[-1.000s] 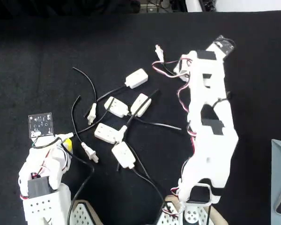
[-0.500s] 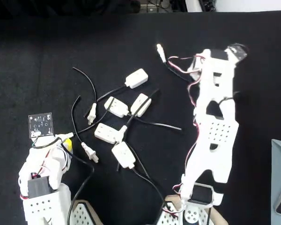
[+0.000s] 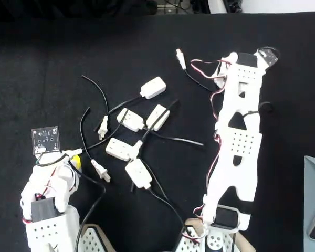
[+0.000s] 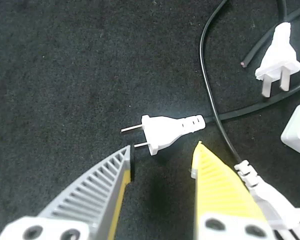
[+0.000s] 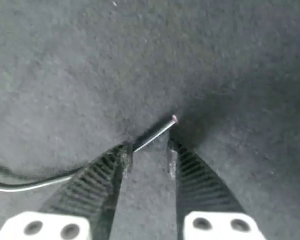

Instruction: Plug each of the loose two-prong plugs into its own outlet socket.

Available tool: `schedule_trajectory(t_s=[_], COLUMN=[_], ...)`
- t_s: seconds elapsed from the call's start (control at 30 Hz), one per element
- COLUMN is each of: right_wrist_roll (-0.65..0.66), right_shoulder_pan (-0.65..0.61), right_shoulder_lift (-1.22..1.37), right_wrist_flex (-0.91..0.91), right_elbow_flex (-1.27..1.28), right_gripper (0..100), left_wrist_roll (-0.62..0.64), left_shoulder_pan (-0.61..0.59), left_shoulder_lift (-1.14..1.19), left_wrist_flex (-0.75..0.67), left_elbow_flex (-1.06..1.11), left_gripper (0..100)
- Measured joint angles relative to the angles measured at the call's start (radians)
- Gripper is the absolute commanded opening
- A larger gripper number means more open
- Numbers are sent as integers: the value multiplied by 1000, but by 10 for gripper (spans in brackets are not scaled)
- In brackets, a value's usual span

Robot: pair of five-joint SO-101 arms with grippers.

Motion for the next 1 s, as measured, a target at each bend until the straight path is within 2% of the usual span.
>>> schedule_trajectory(t_s=[0.17, 0.3, 0.57, 0.73, 1.0], right_wrist_roll=[0, 0, 43, 152, 457], right_shoulder_pan=[3, 6, 8, 38, 49], right_shoulder_lift=[60, 74, 75, 75, -6], right_wrist_flex=[28, 83, 180, 180, 180], right_elbow_flex=[-103, -150, -285, -377, -384], right_gripper=[120, 8, 11, 11, 11], left_wrist_roll=[0, 0, 0, 0, 0], left_shoulder_pan=[0, 0, 0, 0, 0], left_shoulder_lift=[0, 0, 0, 0, 0], left_wrist_flex=[0, 0, 0, 0, 0], left_elbow_flex=[0, 0, 0, 0, 0], left_gripper=[205, 205, 203, 203, 203])
